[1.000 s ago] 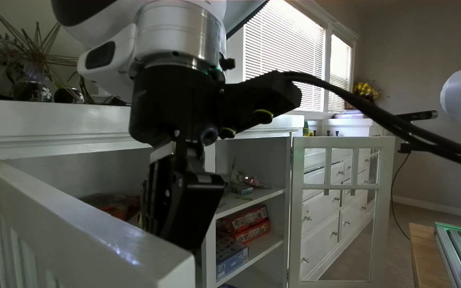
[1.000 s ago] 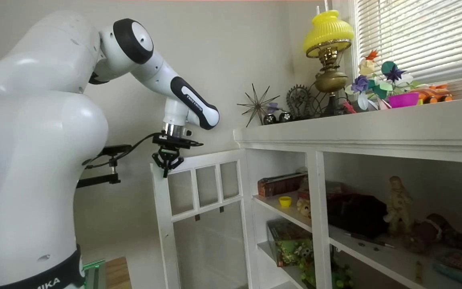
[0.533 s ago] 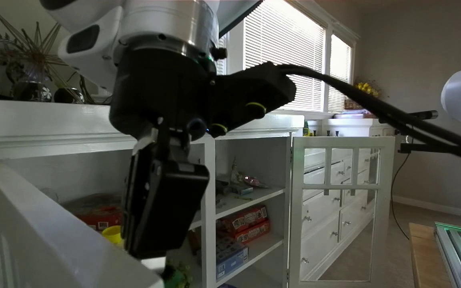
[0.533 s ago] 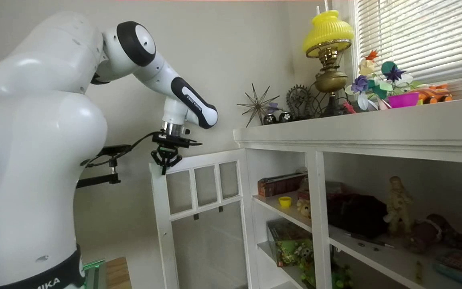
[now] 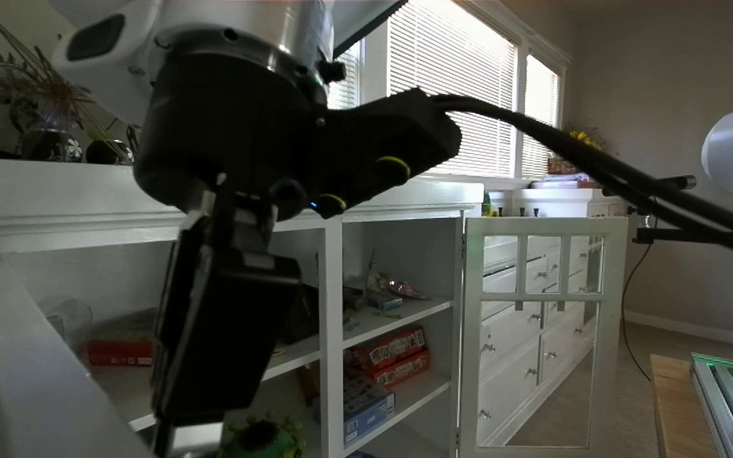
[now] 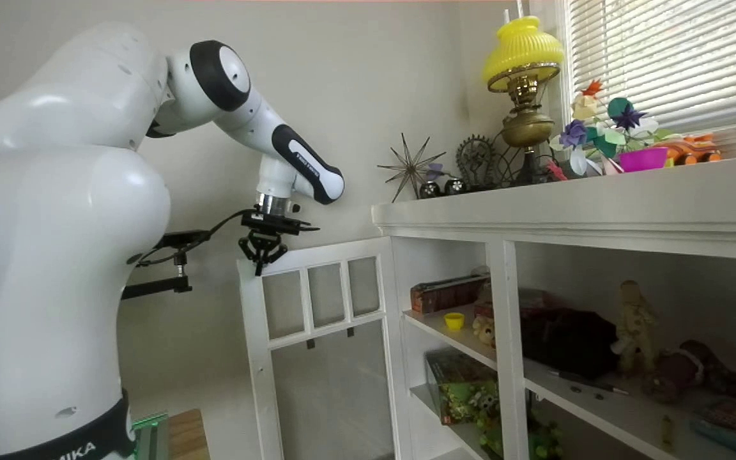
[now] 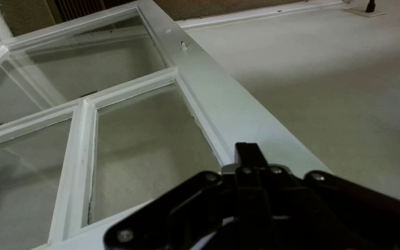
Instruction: Open the left cupboard door
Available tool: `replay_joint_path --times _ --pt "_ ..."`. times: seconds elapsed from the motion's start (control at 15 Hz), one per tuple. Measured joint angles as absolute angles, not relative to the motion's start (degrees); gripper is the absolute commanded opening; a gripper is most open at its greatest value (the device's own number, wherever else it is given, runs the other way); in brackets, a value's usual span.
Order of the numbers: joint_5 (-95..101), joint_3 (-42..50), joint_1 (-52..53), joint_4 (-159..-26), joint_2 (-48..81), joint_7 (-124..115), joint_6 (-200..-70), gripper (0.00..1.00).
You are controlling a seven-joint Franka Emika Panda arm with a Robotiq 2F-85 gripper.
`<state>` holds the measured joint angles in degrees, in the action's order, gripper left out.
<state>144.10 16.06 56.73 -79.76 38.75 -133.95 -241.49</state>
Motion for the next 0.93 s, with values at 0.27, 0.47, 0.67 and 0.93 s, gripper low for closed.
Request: replay_joint_path --times 0.27,0.47,0.67,0.93 --pt "144.10 15.43 56.72 -78.10 39.24 -134.33 -241.49 0.00" --pt "144.10 14.87 56.72 -76.72 39.73 -134.62 -241.49 0.00" --pt "144.10 14.39 56.72 -75.53 40.21 -134.69 -241.49 0.00" --pt "144.10 13.63 56.56 -74.10 40.76 -134.74 -241.49 0.00"
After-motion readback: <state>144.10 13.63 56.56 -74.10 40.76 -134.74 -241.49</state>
